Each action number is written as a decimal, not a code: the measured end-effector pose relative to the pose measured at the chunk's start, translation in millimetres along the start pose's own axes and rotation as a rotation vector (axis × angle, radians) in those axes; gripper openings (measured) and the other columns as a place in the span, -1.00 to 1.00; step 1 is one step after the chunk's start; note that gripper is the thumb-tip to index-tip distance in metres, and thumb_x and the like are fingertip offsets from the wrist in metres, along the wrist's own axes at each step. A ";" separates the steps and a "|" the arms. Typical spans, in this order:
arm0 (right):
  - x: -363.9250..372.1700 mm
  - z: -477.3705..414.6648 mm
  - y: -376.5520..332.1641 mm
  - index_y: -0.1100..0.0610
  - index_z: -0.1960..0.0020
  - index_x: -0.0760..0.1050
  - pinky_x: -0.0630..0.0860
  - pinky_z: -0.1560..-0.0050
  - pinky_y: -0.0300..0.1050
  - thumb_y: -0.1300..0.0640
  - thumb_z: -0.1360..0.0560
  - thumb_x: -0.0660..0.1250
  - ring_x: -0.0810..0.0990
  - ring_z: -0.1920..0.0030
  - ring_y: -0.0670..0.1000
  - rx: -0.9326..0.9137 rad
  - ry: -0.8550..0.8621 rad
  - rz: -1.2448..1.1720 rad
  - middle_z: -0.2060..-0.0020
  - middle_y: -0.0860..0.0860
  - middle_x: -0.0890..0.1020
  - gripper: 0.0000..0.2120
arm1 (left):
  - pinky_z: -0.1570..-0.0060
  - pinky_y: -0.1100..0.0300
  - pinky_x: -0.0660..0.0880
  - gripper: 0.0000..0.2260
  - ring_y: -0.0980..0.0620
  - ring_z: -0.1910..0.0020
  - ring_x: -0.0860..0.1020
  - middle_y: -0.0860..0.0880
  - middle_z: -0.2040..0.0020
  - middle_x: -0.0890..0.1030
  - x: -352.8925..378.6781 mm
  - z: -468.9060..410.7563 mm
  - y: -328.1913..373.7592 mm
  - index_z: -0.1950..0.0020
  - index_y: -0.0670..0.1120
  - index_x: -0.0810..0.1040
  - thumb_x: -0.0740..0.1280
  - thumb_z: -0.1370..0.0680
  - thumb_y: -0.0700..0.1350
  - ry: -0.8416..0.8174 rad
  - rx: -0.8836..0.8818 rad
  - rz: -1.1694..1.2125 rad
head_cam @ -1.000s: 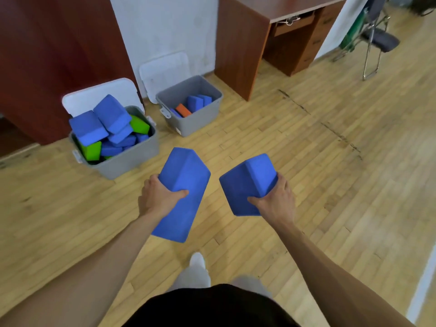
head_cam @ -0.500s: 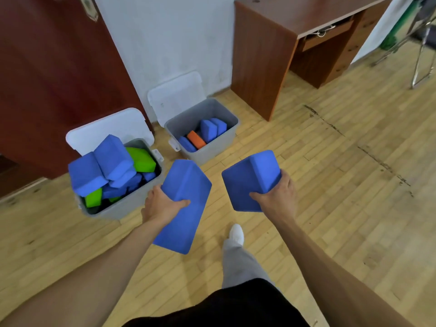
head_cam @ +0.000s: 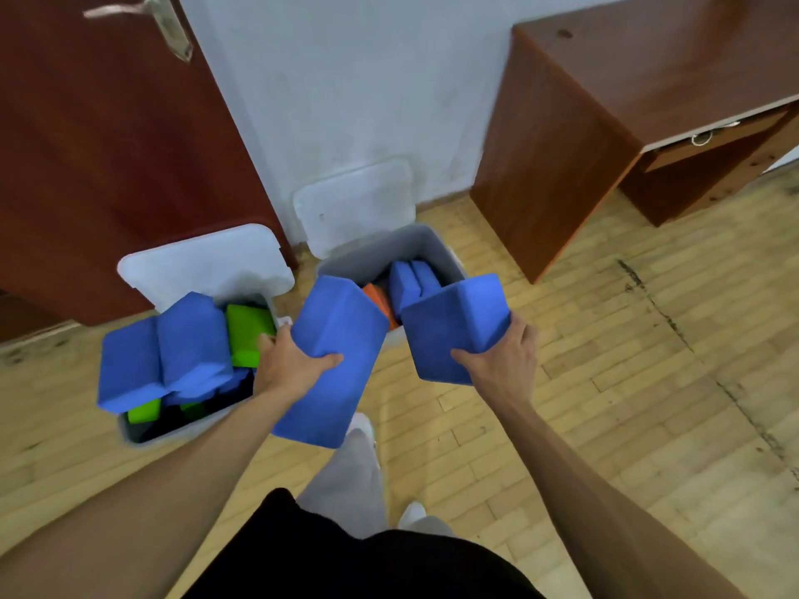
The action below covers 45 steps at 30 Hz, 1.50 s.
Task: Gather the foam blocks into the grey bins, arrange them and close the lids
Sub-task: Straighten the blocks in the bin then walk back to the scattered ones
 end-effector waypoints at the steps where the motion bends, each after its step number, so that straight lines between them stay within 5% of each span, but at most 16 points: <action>1: 7.8 -16.8 -4.8 0.14 -0.43 0.18 0.35 -0.31 0.11 -0.06 -0.21 0.57 0.35 -0.29 0.12 -0.002 -0.017 0.033 -0.28 0.09 0.33 -0.07 | -0.10 -0.08 0.49 -0.21 -0.17 -0.19 0.44 -0.10 -0.26 0.30 2.0 -17.4 1.3 -0.40 -0.04 0.29 0.52 -0.30 0.21 -0.001 -0.027 0.022; 7: 53.5 -112.1 -42.4 0.15 -0.44 0.18 0.32 -0.33 0.06 -0.08 -0.23 0.55 0.31 -0.32 0.12 0.013 -0.105 0.151 -0.28 0.09 0.32 -0.07 | 0.01 -0.04 0.51 -0.23 -0.13 -0.09 0.49 -0.08 -0.28 0.38 6.4 -121.7 34.9 -0.34 -0.05 0.35 0.52 -0.25 0.23 -0.028 -0.078 0.128; 15: 61.8 -243.1 -92.9 0.21 -0.43 0.19 0.33 -0.30 0.08 -0.05 -0.21 0.58 0.34 -0.29 0.18 -0.048 -0.092 0.095 -0.24 0.14 0.36 -0.05 | -0.15 -0.04 0.45 -0.24 -0.16 -0.26 0.41 -0.10 -0.33 0.29 -8.6 -216.0 133.2 -0.38 -0.05 0.35 0.48 -0.30 0.26 0.016 -0.072 0.083; 23: 117.6 -373.7 -29.3 0.21 -0.46 0.15 0.32 -0.35 0.17 -0.11 -0.21 0.58 0.31 -0.35 0.19 0.107 -0.177 -0.116 -0.33 0.13 0.31 0.01 | -0.12 -0.10 0.49 -0.26 -0.14 -0.18 0.51 -0.09 -0.27 0.45 76.6 -268.9 157.0 -0.31 -0.13 0.36 0.51 -0.29 0.21 0.199 -0.269 0.359; 28: 205.4 -427.5 39.0 0.21 -0.44 0.21 0.37 -0.33 0.14 -0.25 -0.11 0.55 0.38 -0.33 0.16 0.321 -0.229 -0.290 -0.31 0.11 0.38 0.08 | -0.08 -0.03 0.48 -0.37 -0.12 -0.16 0.51 -0.04 -0.26 0.47 168.2 -319.6 144.1 -0.30 -0.05 0.31 0.45 -0.38 0.21 0.244 -0.349 0.428; 32: 290.2 -450.6 82.7 0.19 -0.43 0.22 0.42 -0.29 0.10 -0.19 -0.18 0.57 0.46 -0.27 0.11 0.361 -0.208 -0.343 -0.30 0.07 0.41 0.00 | 0.04 0.05 0.45 -0.50 -0.03 -0.02 0.51 0.04 -0.12 0.48 230.3 -376.7 108.6 -0.16 0.01 0.31 0.45 -0.40 0.18 0.302 -0.283 0.482; 37: 416.3 -468.2 125.7 0.21 -0.37 0.30 0.44 -0.29 0.10 -0.33 0.04 0.49 0.47 -0.27 0.13 0.282 -0.170 -0.421 -0.25 0.09 0.48 0.12 | 0.09 0.08 0.44 -0.49 -0.02 0.01 0.53 0.01 -0.08 0.52 315.3 -454.2 25.1 -0.17 -0.07 0.34 0.38 -0.44 0.25 0.267 -0.240 0.515; 40: 480.8 -479.0 152.4 0.24 -0.38 0.30 0.43 -0.30 0.10 -0.28 -0.13 0.52 0.46 -0.27 0.15 0.315 -0.200 -0.463 -0.29 0.12 0.45 0.00 | 0.07 0.07 0.44 -0.47 -0.02 0.01 0.51 0.00 -0.08 0.51 360.2 -496.9 -21.1 -0.17 -0.10 0.37 0.32 -0.46 0.29 0.269 -0.248 0.528; 45: 550.7 -493.8 178.4 0.27 -0.42 0.23 0.42 -0.28 0.18 -0.44 -0.18 0.27 0.47 -0.25 0.22 0.386 -0.235 -0.524 -0.34 0.16 0.43 0.06 | 0.01 -0.09 0.58 -0.38 -0.19 0.08 0.61 -0.14 -0.02 0.62 417.0 -545.4 -73.9 -0.01 -0.16 0.54 0.17 -0.45 0.41 0.171 -0.245 0.451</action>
Point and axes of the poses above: each hand's wrist, its own z-axis away from the middle knuckle, its own x-axis out of the palm, y = z × x, the point moved 4 cm from there along -z, towards the middle knuckle
